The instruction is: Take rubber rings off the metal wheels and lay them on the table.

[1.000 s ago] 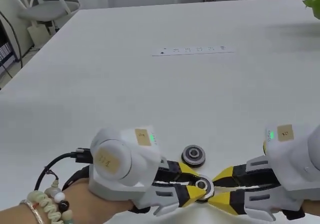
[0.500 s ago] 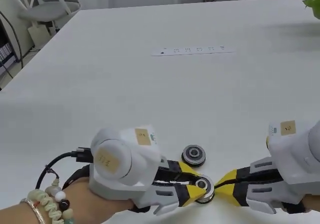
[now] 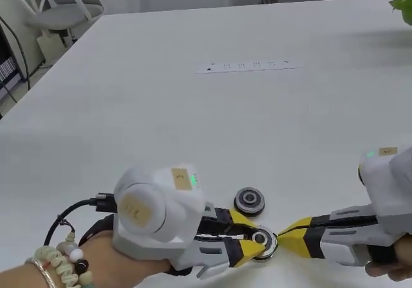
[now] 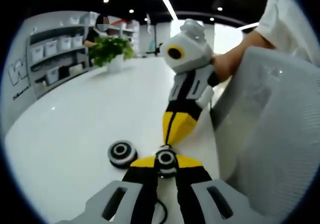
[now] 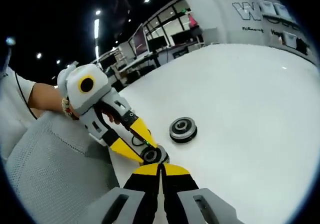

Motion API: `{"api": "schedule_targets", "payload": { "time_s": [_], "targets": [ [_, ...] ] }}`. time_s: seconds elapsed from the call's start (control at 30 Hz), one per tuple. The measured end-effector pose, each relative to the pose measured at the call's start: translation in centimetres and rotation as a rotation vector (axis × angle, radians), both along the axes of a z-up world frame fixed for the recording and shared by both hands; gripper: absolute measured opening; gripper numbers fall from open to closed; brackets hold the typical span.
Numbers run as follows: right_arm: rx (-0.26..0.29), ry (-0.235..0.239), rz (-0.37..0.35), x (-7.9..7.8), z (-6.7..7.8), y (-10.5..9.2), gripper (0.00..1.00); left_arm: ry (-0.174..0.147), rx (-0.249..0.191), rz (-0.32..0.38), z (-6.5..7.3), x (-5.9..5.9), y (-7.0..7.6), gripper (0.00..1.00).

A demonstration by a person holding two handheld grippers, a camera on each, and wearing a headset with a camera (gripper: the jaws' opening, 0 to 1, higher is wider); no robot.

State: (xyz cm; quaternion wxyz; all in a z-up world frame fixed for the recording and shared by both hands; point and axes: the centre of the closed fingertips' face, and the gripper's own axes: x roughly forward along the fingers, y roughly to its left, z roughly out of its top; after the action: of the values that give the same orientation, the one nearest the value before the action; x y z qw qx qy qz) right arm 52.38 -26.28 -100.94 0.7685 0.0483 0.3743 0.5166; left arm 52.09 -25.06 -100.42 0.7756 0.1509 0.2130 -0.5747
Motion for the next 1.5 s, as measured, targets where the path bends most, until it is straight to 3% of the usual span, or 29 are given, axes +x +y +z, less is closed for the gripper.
{"api": "schedule_targets", "payload": {
  "time_s": [0.07, 0.2, 0.33, 0.93, 1.4, 1.43, 1.47, 1.5],
  "targets": [
    [-0.001, -0.031, 0.016, 0.1, -0.1, -0.1, 0.0, -0.003, 0.0, -0.002, 0.0, 0.0, 0.0, 0.14],
    [0.009, -0.018, 0.013, -0.1, 0.1, 0.3, 0.0, -0.006, 0.003, -0.003, 0.0, 0.0, 0.0, 0.14],
    [-0.003, -0.043, 0.032, -0.2, 0.2, 0.5, 0.0, -0.009, 0.007, -0.003, 0.0, 0.0, 0.0, 0.14],
    [-0.011, -0.063, 0.057, -0.7, 0.7, 0.9, 0.0, -0.014, 0.009, 0.001, 0.0, 0.0, 0.0, 0.13],
    [0.038, -0.06, 0.077, -0.8, 1.3, 1.5, 0.0, -0.011, 0.006, 0.008, 0.0, 0.0, -0.1, 0.13],
    [0.048, -0.058, 0.087, -1.0, 1.4, 1.6, 0.0, -0.01, 0.006, 0.007, 0.0, 0.1, -0.1, 0.13],
    [0.103, -0.078, 0.081, -0.8, 2.3, 2.2, 0.0, -0.011, 0.008, 0.006, 0.0, 0.1, -0.1, 0.13],
    [0.089, -0.073, 0.081, -0.7, 2.2, 1.9, 0.0, -0.011, 0.008, 0.007, 0.0, 0.1, -0.1, 0.13]
  ]
}}
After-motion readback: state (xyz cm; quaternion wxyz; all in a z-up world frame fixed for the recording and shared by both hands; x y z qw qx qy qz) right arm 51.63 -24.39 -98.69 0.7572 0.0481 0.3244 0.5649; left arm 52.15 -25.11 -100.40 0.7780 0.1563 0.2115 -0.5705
